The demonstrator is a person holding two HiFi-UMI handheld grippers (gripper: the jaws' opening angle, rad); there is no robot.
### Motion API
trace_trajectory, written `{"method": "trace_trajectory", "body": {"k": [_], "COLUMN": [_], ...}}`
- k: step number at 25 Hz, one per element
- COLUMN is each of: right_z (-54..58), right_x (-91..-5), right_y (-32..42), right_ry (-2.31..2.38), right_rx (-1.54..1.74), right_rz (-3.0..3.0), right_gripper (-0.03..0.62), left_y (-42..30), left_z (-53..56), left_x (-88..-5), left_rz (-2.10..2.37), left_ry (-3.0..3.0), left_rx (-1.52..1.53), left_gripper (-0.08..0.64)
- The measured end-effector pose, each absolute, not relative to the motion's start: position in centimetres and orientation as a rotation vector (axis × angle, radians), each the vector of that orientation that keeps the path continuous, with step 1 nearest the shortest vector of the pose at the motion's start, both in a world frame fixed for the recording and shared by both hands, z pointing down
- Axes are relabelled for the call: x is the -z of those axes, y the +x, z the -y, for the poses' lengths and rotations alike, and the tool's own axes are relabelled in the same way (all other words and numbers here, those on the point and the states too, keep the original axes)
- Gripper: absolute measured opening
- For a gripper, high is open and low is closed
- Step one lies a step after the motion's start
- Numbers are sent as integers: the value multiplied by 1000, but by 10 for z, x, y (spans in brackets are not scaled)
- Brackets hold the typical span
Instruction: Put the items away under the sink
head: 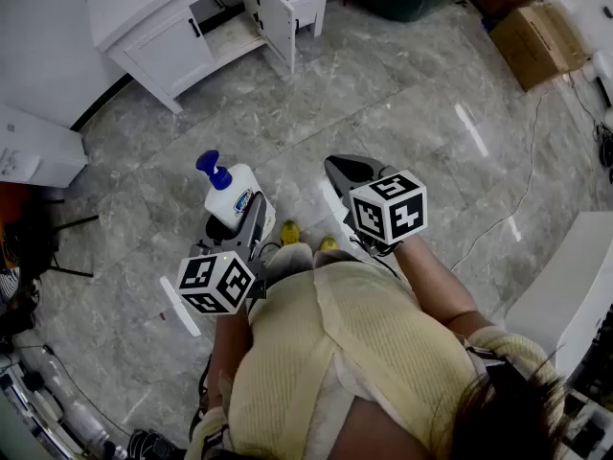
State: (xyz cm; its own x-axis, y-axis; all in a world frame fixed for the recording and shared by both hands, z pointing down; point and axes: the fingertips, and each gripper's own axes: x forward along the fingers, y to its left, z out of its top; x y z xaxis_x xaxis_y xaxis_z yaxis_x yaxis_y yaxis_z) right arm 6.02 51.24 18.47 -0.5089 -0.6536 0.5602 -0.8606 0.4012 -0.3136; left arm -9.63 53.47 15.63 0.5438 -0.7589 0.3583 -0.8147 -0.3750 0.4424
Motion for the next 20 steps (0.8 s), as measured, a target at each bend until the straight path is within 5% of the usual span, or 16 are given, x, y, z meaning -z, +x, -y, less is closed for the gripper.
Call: {"method": "trace_trajectory", "body": {"k": [20], "right_z": [-489], "right_x": [-189], "right_y": [19], "right_ry": [1286], "right_rx": [-886], "right_rz": [2305], "right_gripper": [26], "left_y": [-129], "left_z": [-507], "left_x": [-167], "left_rz": [1201], "left_ry": [2205], "left_rx": [-104], "left_gripper": [301]}}
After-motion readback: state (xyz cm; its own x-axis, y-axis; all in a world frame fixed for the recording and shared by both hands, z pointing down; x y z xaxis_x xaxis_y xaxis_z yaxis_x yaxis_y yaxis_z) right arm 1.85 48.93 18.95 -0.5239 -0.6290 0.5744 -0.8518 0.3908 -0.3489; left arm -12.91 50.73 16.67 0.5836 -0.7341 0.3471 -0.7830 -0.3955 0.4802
